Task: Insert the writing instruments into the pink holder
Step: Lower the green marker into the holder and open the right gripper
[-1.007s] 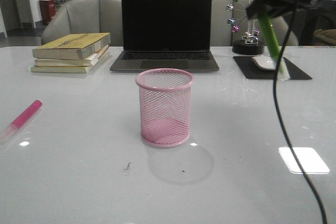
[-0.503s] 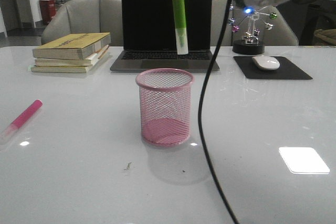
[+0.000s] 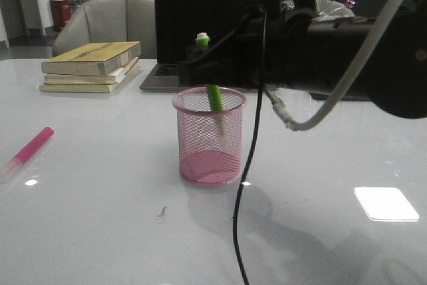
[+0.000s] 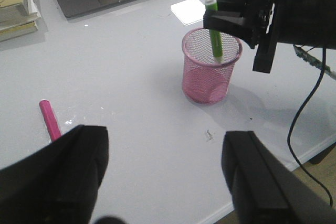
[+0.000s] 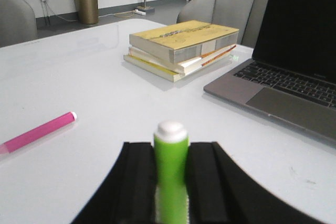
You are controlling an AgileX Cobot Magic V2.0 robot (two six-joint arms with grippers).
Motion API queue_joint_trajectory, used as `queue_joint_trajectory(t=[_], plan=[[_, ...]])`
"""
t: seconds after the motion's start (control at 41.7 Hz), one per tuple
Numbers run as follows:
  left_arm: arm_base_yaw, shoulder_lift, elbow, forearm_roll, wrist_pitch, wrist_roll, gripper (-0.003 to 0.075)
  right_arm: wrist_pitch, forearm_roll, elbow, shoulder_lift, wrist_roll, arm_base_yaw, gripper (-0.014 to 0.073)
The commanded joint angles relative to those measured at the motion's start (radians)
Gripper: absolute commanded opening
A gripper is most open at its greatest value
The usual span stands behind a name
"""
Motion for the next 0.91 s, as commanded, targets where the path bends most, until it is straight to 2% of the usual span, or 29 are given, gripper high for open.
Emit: queue_joint_trajectory(t=[0.0, 0.096, 0.168, 0.288, 0.359, 0.623, 0.719, 0.887], plan=[[-0.008, 0.004, -0.028, -0.008, -0.073, -0.004, 0.0507, -0.095, -0.013, -0.025, -0.035, -0.006, 0.005, 0.0319], [-0.008, 0.004, -0.028, -0.008, -0.073, -0.004, 0.0507, -0.112, -0.013, -0.025, -0.042, -0.006, 0.006, 0.0421], [-0.008, 0.004, -0.028, -0.008, -0.073, -0.004, 0.0507, -0.093, -0.013, -0.025, -0.074, -0.006, 0.006, 0.0428], [-0.008, 0.004, -0.028, -0.008, -0.073, -0.004, 0.0507, 0.037, -0.013, -0.025, -0.192, -0.006, 0.006, 0.0427], [-0.008, 0.004, -0.028, -0.008, -0.073, -0.004, 0.0507, 0.207, -0.013, -0.029, -0.293, -0.006, 0.006, 0.0427], [-0.008, 0.004, -0.028, -0.008, -0.073, -0.004, 0.0507, 0.977, -0.013, -0.067, -0.645, -0.006, 0.006, 0.0427], [-0.008, 0.004, -0.028, -0.008, -0.073, -0.004, 0.0507, 1.172, -0.012, -0.067, -0.759, -0.006, 0.006, 0.0427], [-0.008, 0.004, -0.028, -0.008, -0.073, -0.004, 0.0507, 1.425, -0.012, -0.061, -0.889, -0.006, 0.006, 0.0427]])
